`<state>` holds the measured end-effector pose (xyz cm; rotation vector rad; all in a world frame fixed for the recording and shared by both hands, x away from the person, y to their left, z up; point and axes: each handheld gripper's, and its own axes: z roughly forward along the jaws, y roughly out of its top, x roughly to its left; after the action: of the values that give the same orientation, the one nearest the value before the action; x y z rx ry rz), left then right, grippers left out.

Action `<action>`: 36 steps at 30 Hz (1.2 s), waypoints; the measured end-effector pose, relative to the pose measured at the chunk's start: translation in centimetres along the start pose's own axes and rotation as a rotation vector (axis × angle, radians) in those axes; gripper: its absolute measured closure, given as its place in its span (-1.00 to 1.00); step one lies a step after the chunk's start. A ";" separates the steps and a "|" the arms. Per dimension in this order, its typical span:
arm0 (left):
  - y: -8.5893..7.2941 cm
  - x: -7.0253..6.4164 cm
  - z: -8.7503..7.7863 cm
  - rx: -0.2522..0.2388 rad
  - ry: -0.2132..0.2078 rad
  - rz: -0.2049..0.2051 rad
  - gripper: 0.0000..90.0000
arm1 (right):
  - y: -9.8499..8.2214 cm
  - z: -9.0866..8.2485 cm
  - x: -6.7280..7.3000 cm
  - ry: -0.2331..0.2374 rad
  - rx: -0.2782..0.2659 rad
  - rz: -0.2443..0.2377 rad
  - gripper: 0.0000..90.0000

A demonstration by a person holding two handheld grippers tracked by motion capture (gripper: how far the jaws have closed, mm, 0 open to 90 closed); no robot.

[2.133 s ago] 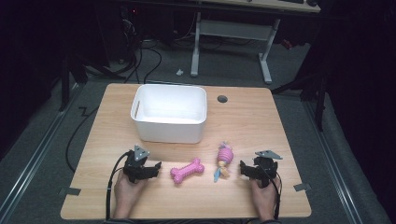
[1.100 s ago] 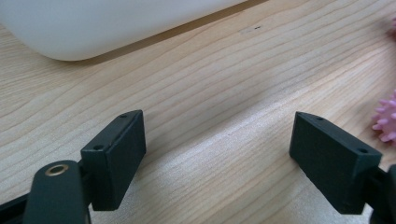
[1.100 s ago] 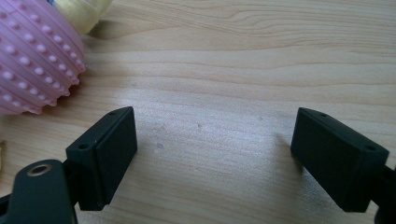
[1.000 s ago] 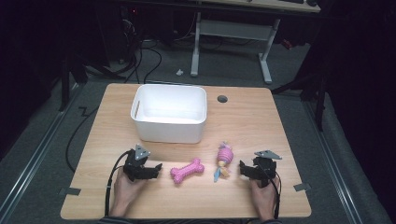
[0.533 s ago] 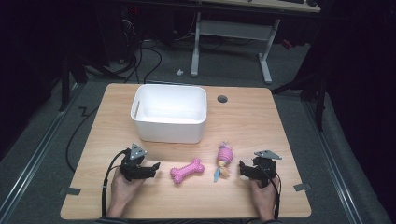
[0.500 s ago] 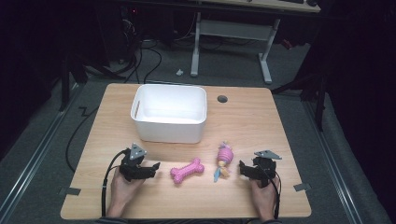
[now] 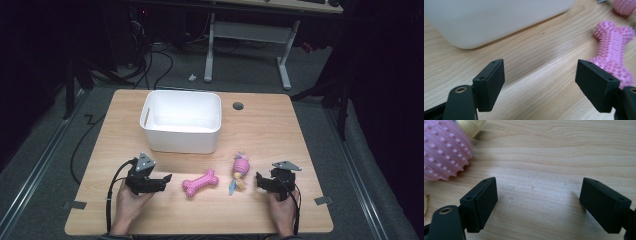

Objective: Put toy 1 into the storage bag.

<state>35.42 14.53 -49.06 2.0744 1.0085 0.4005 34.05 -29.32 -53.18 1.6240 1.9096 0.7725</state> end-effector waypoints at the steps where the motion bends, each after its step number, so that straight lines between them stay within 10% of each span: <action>1: 0.1 -0.1 -0.1 -0.001 0.000 0.005 -0.46 | 0.0 0.0 0.0 0.000 -0.001 -0.003 -0.68; 36: 4.9 -6.0 0.9 0.075 -0.121 0.184 -0.44 | 0.0 0.0 0.0 0.000 0.000 0.000 -0.68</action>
<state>34.68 7.53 -45.64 2.2388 0.7749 0.3293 34.06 -29.32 -53.18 1.6237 1.9094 0.7724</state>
